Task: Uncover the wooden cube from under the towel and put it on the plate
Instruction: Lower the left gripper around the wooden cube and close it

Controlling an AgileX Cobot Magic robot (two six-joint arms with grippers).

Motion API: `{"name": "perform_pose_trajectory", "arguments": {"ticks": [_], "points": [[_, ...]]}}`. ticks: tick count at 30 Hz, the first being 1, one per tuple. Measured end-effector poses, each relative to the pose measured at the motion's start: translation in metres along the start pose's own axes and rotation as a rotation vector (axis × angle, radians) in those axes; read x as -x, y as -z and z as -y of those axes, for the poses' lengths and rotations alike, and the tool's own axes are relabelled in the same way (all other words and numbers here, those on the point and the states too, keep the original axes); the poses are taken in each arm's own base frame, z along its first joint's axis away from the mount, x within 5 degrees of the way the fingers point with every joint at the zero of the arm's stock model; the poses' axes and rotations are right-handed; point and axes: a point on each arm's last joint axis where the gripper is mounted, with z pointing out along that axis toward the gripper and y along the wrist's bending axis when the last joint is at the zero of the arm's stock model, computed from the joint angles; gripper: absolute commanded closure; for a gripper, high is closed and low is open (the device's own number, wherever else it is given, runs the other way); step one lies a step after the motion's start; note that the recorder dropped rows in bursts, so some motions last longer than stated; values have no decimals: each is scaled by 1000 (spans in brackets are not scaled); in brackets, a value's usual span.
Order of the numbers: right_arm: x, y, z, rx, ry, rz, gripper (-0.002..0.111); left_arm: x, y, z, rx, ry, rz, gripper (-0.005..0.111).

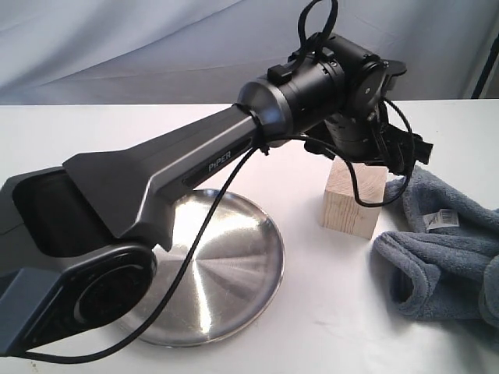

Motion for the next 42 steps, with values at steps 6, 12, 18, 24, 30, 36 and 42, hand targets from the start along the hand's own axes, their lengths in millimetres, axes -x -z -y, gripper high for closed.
{"name": "perform_pose_trajectory", "arguments": {"ticks": [6,12,18,24,30,36,42], "points": [[0,0,0,0,0,0,108,1,-2,1,-13,-4,16,20],[0,0,0,0,0,0,108,-7,-21,-1,6,-48,-10,20],[0,0,0,0,0,0,108,-12,-24,-3,25,-63,-50,20],[0,0,0,0,0,0,108,-14,-23,-5,44,-68,-75,20],[0,0,0,0,0,0,108,-27,-44,-8,56,-63,-145,20],[0,0,0,0,0,0,108,-31,-49,-9,59,-64,-156,20],[0,0,0,0,0,0,108,-31,-51,-9,58,-64,-152,20]]}}
